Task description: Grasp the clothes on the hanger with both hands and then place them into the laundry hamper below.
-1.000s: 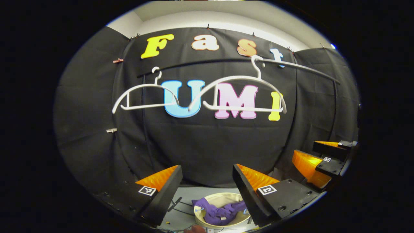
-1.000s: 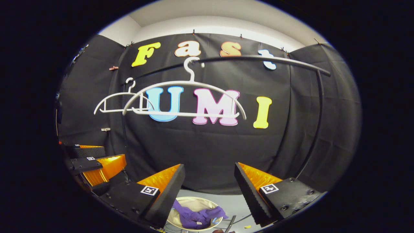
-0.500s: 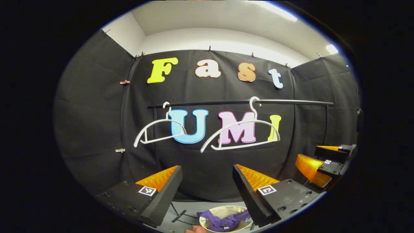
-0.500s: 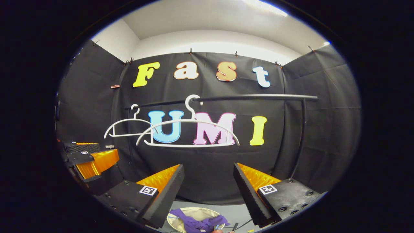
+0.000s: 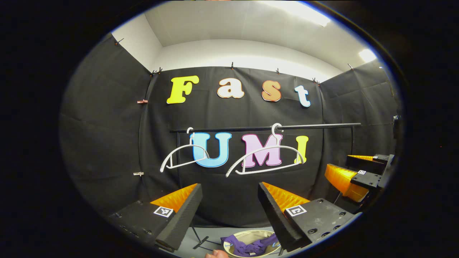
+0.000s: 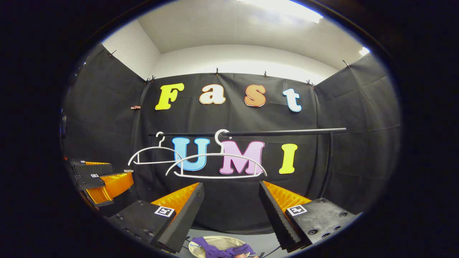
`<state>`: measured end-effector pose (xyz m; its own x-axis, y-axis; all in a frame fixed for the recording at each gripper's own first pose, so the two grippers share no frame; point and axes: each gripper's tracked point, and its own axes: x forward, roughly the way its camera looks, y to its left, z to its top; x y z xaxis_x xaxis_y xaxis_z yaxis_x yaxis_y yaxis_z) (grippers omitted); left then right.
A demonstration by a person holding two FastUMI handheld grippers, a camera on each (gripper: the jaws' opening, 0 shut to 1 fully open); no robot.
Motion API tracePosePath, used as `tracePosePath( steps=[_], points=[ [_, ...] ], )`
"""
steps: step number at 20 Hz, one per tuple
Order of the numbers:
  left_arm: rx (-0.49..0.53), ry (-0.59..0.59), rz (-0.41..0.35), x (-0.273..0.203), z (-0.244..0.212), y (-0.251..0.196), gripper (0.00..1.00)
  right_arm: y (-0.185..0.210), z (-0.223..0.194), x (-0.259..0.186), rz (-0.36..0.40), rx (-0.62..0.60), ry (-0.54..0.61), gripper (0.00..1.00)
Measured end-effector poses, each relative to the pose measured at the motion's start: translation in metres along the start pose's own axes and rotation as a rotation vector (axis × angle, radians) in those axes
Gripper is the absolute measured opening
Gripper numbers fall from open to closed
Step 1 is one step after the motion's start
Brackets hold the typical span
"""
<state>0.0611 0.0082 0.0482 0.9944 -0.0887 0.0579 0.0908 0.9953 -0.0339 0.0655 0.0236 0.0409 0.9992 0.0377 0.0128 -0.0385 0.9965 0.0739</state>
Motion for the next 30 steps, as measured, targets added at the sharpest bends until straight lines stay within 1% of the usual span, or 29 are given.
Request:
tracePosePath(
  steps=[1, 2, 3, 9, 11, 12, 16, 17, 20, 22, 24, 28, 29, 30],
  points=[
    [0.001, 0.001, 0.004, -0.004, -0.001, 0.0, 0.98, 0.001, -0.002, 0.0, 0.002, -0.002, 0.003, 0.96],
    [0.0, 0.003, 0.007, -0.006, -0.002, 0.0, 0.98, 0.0, -0.005, 0.0, 0.0, -0.001, 0.012, 0.96],
    [0.002, 0.002, 0.005, -0.007, -0.004, -0.001, 0.98, -0.001, -0.008, 0.0, -0.002, 0.003, 0.022, 0.98],
    [0.02, -0.005, 0.032, -0.012, -0.002, 0.001, 0.98, -0.004, -0.018, 0.003, -0.009, -0.013, 0.028, 0.98],
    [0.02, -0.009, 0.031, -0.014, 0.0, -0.001, 0.98, -0.001, -0.017, 0.004, -0.003, -0.012, 0.029, 0.99],
    [0.018, -0.011, 0.032, -0.015, 0.001, -0.001, 0.98, 0.0, -0.015, 0.004, 0.002, -0.017, 0.025, 0.98],
    [0.018, -0.011, 0.039, -0.019, 0.003, 0.001, 0.98, 0.008, -0.008, 0.0, 0.021, -0.038, 0.006, 0.98],
    [0.021, -0.01, 0.04, -0.021, 0.004, 0.002, 0.98, 0.01, -0.008, -0.001, 0.025, -0.035, 0.005, 1.0],
    [0.027, -0.006, 0.04, -0.025, 0.002, 0.002, 0.98, 0.014, -0.004, -0.004, 0.032, -0.037, -0.002, 1.0],
    [0.031, -0.007, 0.037, -0.026, 0.003, 0.0, 0.98, 0.014, -0.002, -0.006, 0.033, -0.032, -0.006, 1.0],
    [0.031, -0.009, 0.032, -0.027, 0.005, -0.002, 0.98, 0.014, 0.0, -0.007, 0.03, -0.03, -0.01, 0.97],
    [0.03, -0.007, 0.024, -0.03, 0.004, -0.005, 0.98, 0.012, 0.001, -0.009, 0.024, -0.029, -0.011, 0.98],
    [0.03, -0.006, 0.022, -0.03, 0.004, -0.005, 0.98, 0.012, 0.0, -0.01, 0.025, -0.03, -0.008, 0.96],
    [0.028, -0.003, 0.021, -0.03, 0.003, -0.006, 0.98, 0.012, -0.001, -0.011, 0.023, -0.033, -0.006, 0.98]
  ],
)
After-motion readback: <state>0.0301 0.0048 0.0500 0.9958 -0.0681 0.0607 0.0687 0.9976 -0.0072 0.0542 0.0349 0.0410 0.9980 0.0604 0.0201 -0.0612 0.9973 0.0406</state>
